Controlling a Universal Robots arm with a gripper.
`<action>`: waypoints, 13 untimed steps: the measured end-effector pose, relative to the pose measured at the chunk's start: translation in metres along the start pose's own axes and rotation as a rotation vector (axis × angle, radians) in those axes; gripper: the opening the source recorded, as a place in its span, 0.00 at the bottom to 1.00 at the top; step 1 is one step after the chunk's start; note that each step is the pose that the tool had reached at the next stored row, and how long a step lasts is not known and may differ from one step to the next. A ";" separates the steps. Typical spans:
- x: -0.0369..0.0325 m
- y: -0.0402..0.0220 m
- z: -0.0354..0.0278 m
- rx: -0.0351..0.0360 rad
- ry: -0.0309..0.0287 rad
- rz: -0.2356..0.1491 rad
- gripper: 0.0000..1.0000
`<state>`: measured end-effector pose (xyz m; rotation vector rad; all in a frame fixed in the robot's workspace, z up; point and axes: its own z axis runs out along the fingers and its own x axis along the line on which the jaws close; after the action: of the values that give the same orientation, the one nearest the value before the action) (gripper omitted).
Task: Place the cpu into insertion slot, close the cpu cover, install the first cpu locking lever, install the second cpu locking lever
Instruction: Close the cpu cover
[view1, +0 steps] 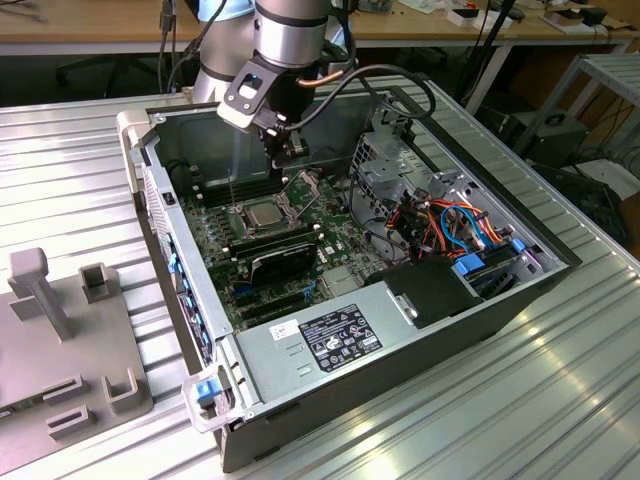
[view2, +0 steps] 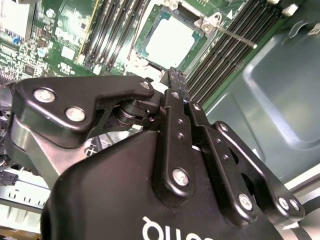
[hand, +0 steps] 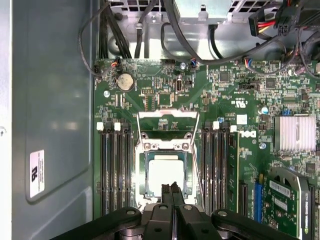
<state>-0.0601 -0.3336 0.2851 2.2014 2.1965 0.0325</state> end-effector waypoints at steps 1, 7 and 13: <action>0.0000 0.0014 0.0001 0.0000 0.0000 0.000 0.11; 0.0001 0.0224 0.0017 0.0000 0.0000 0.000 0.11; 0.0001 0.0420 0.0024 0.0000 -0.0001 0.000 0.11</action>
<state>-0.0180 -0.3336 0.2842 2.2013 2.1965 0.0324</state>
